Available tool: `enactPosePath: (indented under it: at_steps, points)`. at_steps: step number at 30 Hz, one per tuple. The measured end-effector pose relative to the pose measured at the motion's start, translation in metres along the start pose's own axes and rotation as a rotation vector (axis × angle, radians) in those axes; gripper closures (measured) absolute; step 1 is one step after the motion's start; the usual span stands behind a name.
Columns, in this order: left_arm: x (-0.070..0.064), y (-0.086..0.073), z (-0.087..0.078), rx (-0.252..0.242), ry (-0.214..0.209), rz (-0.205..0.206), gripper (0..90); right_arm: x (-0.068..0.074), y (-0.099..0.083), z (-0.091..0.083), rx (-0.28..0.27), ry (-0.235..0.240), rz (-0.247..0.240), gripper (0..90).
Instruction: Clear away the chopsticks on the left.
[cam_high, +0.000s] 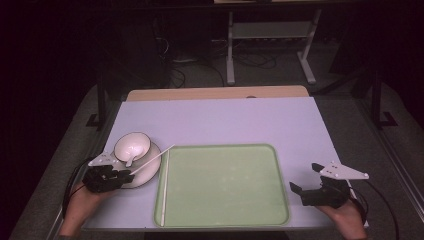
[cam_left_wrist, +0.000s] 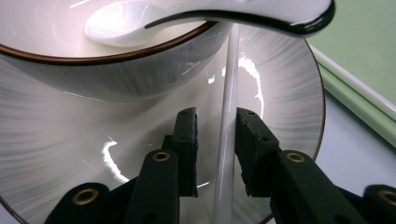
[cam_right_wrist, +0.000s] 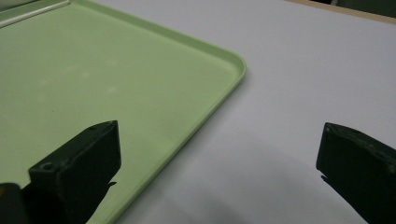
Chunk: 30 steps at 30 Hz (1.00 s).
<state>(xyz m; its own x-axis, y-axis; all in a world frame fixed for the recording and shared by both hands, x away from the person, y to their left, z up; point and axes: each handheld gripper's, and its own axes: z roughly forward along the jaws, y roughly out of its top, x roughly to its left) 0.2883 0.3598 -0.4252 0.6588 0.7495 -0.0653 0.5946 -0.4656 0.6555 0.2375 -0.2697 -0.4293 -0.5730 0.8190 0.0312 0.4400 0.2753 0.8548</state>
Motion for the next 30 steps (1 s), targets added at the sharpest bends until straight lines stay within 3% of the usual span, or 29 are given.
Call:
enactPosePath:
  at_steps: [16,30]
  points:
    - [-0.0011,0.0,0.0024,0.013,-0.016,0.003,82.3,-0.0001,-0.0001,-0.001,0.0,-0.003,-0.002,0.0]
    - [-0.0083,0.0047,-0.0005,0.002,-0.034,0.017,83.2,0.0002,0.0,-0.0013,0.0,-0.004,-0.005,0.0]
